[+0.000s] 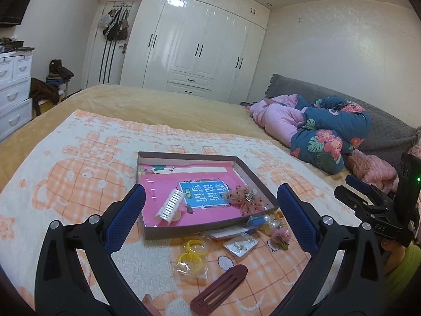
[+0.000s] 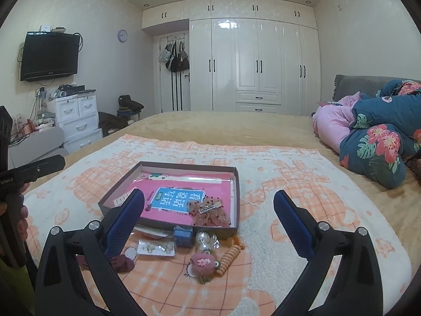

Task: Organize jewelry
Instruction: 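Withdraw both open grippers from the box toward the remaining jewelry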

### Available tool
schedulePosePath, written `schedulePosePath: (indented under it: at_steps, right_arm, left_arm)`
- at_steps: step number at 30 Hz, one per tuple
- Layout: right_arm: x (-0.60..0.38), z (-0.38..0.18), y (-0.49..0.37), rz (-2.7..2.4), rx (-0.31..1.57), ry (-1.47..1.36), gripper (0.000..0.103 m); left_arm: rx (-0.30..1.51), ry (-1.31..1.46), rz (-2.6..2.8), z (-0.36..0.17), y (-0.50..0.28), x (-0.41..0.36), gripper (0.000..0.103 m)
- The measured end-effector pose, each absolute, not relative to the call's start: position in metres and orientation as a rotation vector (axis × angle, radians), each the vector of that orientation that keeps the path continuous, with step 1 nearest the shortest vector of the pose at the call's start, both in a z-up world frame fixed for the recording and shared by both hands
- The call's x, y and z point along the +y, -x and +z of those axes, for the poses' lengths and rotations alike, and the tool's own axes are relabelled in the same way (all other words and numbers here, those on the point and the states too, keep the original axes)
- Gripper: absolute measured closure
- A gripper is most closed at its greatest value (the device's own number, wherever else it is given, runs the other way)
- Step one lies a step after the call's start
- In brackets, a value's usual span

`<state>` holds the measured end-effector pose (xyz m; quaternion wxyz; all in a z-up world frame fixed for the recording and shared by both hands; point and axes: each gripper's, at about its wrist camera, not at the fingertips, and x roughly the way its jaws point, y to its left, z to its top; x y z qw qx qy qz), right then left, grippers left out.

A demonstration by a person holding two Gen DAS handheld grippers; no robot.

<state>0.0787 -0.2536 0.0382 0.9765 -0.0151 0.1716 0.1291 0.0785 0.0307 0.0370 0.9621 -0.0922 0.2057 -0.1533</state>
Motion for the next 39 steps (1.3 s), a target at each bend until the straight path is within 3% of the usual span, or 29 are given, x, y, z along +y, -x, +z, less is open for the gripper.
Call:
schedulePosePath:
  at_steps: [39]
  right_arm:
    - [-0.246,-0.049,-0.074,0.301,0.51,0.19,0.007]
  left_arm:
    - [0.619,0.109,-0.423,-0.042,-0.095,-0.019,0.011]
